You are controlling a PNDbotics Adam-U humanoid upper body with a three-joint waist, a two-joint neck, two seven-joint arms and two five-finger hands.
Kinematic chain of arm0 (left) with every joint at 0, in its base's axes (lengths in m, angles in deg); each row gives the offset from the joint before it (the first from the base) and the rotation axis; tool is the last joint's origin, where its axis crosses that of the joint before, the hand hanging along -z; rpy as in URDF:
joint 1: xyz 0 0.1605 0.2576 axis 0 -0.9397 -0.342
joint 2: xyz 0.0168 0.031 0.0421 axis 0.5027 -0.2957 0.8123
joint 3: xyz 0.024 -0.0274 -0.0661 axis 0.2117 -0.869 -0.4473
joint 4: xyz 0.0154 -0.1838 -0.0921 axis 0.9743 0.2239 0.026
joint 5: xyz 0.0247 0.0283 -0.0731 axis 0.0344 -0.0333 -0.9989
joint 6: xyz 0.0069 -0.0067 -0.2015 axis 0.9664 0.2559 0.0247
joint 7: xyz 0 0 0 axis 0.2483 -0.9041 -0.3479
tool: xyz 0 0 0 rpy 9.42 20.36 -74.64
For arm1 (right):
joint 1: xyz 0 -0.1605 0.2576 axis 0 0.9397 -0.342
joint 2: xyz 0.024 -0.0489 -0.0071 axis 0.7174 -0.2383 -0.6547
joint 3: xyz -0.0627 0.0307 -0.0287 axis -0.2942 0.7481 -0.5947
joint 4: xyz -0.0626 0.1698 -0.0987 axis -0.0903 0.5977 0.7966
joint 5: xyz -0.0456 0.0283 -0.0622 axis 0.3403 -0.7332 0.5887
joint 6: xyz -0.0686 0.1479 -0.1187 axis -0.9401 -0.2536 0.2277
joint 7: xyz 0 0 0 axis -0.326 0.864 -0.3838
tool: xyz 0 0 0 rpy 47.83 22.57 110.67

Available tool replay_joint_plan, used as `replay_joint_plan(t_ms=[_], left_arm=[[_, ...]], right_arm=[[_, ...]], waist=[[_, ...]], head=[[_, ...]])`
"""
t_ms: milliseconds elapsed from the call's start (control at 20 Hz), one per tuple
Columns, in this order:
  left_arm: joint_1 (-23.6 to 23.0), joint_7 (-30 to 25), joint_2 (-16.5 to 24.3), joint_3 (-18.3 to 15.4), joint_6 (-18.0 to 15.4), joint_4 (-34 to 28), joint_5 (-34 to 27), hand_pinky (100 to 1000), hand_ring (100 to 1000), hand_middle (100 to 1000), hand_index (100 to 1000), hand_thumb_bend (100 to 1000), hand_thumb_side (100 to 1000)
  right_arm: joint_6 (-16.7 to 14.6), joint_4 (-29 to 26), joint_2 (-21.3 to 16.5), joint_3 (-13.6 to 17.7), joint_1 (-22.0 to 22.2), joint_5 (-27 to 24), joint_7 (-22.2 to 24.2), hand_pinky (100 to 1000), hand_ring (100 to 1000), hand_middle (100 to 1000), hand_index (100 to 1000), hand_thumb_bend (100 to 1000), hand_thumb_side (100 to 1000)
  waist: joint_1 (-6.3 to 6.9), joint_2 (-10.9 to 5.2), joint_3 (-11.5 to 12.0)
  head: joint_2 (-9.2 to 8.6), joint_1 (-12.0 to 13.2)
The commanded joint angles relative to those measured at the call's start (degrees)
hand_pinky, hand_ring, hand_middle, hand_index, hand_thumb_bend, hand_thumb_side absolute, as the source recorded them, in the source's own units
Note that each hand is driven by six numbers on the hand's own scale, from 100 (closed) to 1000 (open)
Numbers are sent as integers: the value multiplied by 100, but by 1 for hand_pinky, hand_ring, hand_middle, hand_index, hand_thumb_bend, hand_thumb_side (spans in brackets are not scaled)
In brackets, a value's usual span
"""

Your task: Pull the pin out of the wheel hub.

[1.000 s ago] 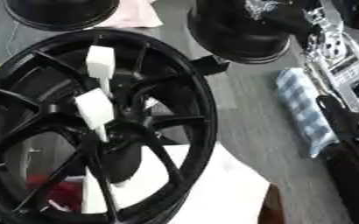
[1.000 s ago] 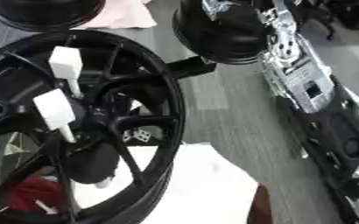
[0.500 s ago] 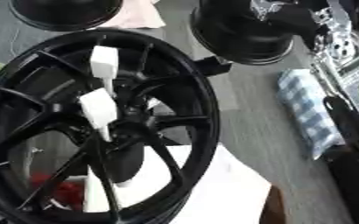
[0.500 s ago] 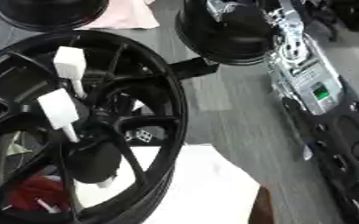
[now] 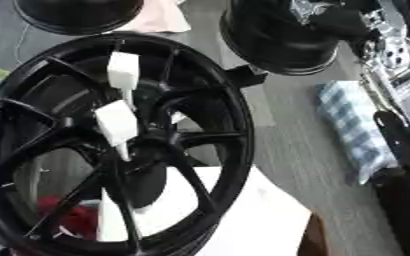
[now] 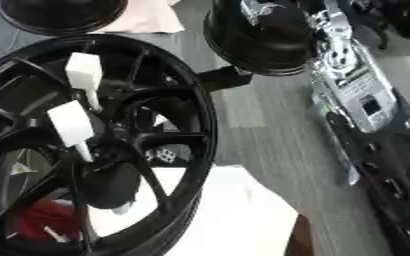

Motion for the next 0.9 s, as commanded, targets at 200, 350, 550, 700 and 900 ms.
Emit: replay_joint_plan(t_ms=[200, 350, 550, 700, 900], left_arm=[[257, -300, -27, -74, -349, 200, -193, 881, 843, 811, 911, 308, 768], [204, -302, -51, 90, -425, 145, -92, 890, 858, 828, 921, 328, 765], [229, -302, -168, 266, -475, 134, -4, 902, 871, 841, 934, 340, 754], [288, -302, -301, 372, -477, 187, -7, 899, 866, 834, 929, 344, 748], [369, -302, -477, 513, -477, 287, 14, 894, 860, 827, 924, 348, 745]], right_arm=[[-20, -27, -186, 43, -89, -19, 17, 698, 638, 538, 620, 401, 100], [-22, -28, -173, 33, -107, -29, 22, 698, 638, 538, 620, 400, 100], [-23, -24, -154, 20, -129, -40, 37, 698, 638, 538, 620, 398, 100], [-23, -20, -141, 13, -140, -47, 48, 698, 638, 538, 620, 397, 100], [-25, -18, -117, 4, -155, -52, 63, 698, 639, 538, 620, 397, 100]], waist=[[71, -77, -13], [78, -51, -36], [72, -38, -72], [58, -41, -93], [52, -52, -123]], head=[[-77, -16], [-101, 50], [-124, 96], [-127, 116], [-119, 185]])
